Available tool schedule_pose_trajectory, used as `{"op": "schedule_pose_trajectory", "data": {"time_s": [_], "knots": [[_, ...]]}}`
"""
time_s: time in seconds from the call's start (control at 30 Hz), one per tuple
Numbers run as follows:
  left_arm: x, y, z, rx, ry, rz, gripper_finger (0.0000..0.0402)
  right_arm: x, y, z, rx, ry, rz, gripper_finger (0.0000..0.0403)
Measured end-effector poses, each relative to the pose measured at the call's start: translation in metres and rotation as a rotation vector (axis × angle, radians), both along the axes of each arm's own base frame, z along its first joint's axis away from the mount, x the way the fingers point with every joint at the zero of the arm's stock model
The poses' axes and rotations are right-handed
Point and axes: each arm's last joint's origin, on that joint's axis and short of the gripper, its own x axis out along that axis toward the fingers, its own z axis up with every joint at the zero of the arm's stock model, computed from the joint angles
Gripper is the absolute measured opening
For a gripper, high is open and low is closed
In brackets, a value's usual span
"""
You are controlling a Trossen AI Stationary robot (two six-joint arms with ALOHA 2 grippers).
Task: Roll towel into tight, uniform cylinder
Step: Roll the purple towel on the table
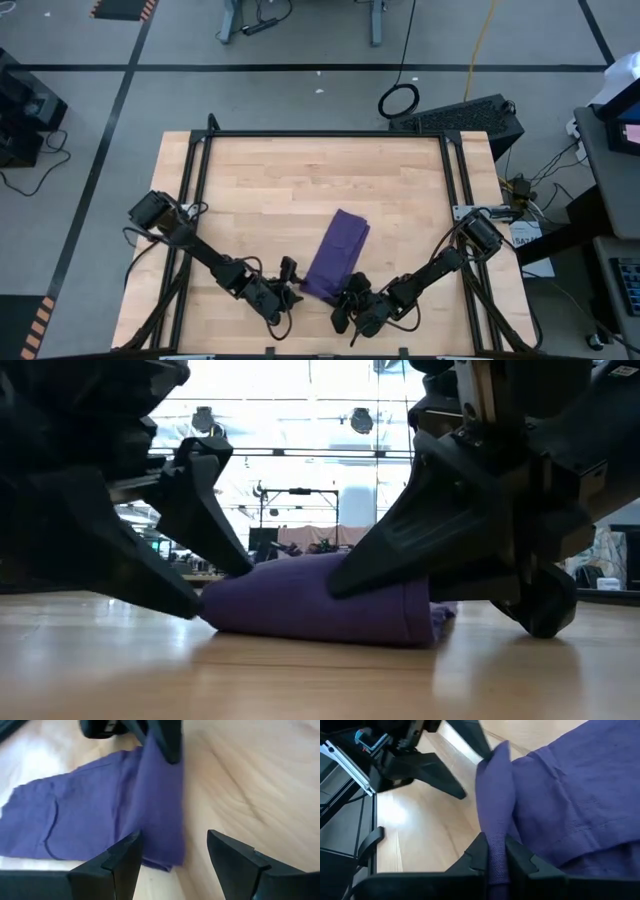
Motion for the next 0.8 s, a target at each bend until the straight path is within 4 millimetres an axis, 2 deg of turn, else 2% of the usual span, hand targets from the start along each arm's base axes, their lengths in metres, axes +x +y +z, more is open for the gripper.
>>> {"op": "schedule_pose_trajectory", "data": {"time_s": [0.23,0.53,0.67,0.8], "knots": [[0.005,0.001,-0.007,0.063,-0.021,-0.025,0.0228,0.000,0.000,0.000,0.010,-0.005,0.000,0.0022],[0.014,0.012,-0.014,0.029,0.015,-0.019,0.0225,0.001,0.001,0.001,0.015,-0.008,0.009,0.0023],[0.018,0.019,-0.015,-0.034,0.050,-0.035,0.0181,0.001,0.001,0.004,0.003,-0.014,0.024,0.0036],[0.022,0.027,-0.016,-0.074,0.071,-0.020,0.0094,0.000,-0.001,0.013,0.030,-0.026,-0.020,0.0080]]}}
